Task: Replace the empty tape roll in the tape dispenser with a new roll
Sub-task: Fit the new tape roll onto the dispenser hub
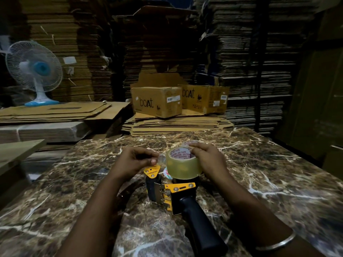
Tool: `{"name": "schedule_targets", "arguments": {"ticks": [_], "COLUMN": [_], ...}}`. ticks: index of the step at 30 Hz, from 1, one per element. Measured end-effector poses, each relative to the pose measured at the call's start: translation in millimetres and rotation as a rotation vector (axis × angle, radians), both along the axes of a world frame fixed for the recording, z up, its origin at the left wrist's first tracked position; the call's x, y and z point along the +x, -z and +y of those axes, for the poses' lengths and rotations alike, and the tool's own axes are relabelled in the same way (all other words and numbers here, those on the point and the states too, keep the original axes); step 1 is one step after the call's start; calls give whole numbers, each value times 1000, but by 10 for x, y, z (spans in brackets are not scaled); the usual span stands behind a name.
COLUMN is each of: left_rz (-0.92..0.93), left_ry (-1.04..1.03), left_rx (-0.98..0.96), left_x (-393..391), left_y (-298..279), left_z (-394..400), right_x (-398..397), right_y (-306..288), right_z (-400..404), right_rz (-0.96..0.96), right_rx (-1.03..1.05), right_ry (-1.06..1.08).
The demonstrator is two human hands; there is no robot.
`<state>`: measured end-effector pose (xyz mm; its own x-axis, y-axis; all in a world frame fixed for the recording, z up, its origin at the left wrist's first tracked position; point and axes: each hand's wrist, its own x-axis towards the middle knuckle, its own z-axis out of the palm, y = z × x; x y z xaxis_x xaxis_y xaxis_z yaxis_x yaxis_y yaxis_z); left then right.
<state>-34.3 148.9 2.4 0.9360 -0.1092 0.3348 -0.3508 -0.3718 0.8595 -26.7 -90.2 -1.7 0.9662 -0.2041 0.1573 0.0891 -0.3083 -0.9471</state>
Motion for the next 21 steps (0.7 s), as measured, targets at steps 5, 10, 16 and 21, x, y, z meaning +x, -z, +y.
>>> {"name": "schedule_targets", "arguments": {"ticks": [5,10,16,21], "left_rz": [-48,-134,-52,27], "left_ry": [-113,-98,-104,-50], "left_rx": [17,109,302,336], "left_x": [-70,-185,-107,-54], "left_y": [-30,-153,-182,-207], "left_z": [72,-448,-614,-530], "right_x": [-12,12,-39,-74], "right_y": [0,-2,-40,-64], "right_z": [-17,14,33,46], "right_rz": [-12,23,24,8], "right_rx": [-7,-97,-187,-238], "right_ry": [-6,17,23,22]}}
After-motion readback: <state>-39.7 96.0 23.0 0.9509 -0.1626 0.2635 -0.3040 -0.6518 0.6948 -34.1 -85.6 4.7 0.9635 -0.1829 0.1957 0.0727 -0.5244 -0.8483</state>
